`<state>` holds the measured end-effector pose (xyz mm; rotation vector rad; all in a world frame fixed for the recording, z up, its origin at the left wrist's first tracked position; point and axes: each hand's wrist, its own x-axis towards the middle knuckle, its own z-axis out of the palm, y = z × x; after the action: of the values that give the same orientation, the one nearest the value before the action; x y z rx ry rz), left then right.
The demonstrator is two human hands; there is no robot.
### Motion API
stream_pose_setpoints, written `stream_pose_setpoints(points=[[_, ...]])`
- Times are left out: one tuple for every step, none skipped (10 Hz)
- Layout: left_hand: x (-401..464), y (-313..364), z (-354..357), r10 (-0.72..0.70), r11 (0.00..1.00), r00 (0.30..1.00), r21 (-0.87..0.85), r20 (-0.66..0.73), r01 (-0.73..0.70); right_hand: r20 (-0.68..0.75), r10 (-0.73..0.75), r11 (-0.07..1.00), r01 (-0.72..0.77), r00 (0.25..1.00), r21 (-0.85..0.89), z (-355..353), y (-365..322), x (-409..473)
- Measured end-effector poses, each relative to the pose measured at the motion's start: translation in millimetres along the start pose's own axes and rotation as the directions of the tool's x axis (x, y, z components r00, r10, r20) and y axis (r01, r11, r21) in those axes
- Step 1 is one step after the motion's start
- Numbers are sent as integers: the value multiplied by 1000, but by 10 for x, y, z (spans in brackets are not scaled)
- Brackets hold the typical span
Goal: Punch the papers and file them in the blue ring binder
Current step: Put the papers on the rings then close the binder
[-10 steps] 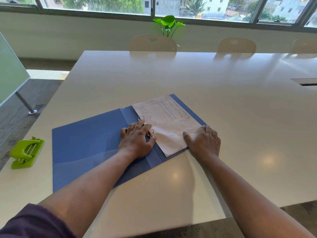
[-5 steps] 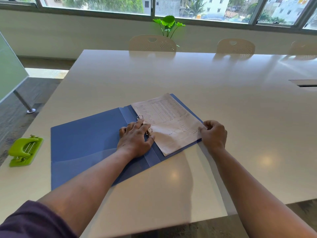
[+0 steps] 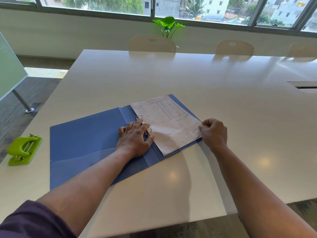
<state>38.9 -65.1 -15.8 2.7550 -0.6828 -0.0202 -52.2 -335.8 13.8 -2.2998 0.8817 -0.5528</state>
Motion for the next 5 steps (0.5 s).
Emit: stream_pose_setpoints(points=[[-3, 3, -2, 1, 1000, 1000, -1, -2, -1, 38, 4, 1000, -4, 999, -8, 5, 8, 8], [-3, 5, -5, 6, 1000, 1000, -2, -8, -6, 58, 10, 1000, -10, 998, 2, 8, 5, 6], [-9, 3, -5, 8, 1000, 1000, -3, -9, -8, 74, 9, 1000, -8, 997, -10, 30, 7, 12], [-12, 2, -5, 4, 1000, 1000, -8, -3, -4, 67, 45, 999, -46, 997, 14, 46, -26, 3], [-9, 9, -13, 4, 1000, 1000, -5, -4, -4, 73, 38, 998, -42, 997, 45, 51, -53, 5]])
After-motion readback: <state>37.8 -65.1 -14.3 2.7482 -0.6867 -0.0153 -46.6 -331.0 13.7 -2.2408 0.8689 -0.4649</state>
